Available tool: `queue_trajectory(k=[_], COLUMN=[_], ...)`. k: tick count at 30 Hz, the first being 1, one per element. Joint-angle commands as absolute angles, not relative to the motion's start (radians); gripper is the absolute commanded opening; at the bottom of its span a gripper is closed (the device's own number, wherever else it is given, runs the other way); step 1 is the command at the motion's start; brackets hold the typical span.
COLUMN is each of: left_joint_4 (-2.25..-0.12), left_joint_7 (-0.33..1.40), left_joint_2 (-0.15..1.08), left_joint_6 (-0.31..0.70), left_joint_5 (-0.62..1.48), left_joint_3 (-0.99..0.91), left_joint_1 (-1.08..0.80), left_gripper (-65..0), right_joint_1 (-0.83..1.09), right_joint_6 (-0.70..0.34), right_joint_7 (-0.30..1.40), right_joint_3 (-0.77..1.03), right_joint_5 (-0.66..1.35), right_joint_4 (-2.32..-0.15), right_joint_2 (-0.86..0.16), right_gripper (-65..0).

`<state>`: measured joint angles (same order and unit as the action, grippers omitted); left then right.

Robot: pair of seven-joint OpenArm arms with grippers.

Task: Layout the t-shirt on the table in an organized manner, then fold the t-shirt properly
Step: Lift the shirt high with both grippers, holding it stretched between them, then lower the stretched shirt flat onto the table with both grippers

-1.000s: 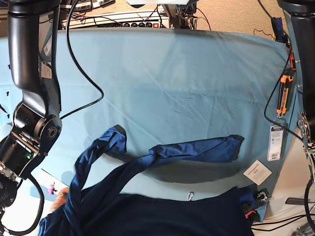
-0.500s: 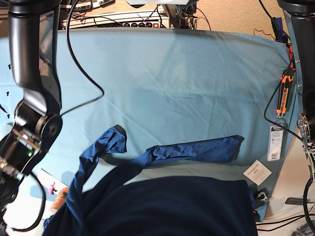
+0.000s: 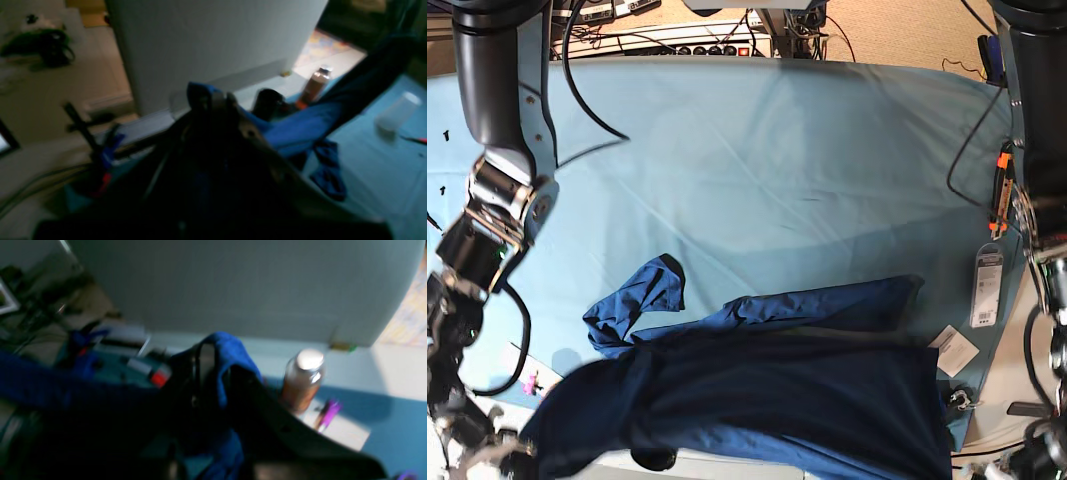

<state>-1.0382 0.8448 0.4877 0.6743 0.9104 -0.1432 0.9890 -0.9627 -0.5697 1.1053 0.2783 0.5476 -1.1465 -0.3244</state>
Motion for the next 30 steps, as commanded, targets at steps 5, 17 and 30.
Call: queue_trajectory(k=[5, 17, 30], left_joint_4=[-1.049, -1.05, -1.05], left_joint_7=[0.846, 0.928, 0.992], left_joint_2=[0.497, 0.5, 0.498], left_joint_6=[0.682, 0.698, 0.698], left_joint_5=[0.974, 1.054, 1.207], left_joint_3=[-0.214, -0.228, -0.276], left_joint_1=[0.888, 0.702, 0.481], left_gripper=[-65.0, -65.0, -65.0], right_joint_1=[-0.929, -0.723, -0.339], right_joint_6=[-0.572, -0.614, -0.612], right_joint_7=[1.161, 1.284, 1.288], right_joint_3=[0.277, 0.277, 0.413], right_joint_5=[0.734, 0.89, 0.856], right_joint_4=[-1.165, -1.277, -1.682], right_joint_2=[-0.398, -0.421, -0.421], right_gripper=[-65.0, -65.0, -65.0])
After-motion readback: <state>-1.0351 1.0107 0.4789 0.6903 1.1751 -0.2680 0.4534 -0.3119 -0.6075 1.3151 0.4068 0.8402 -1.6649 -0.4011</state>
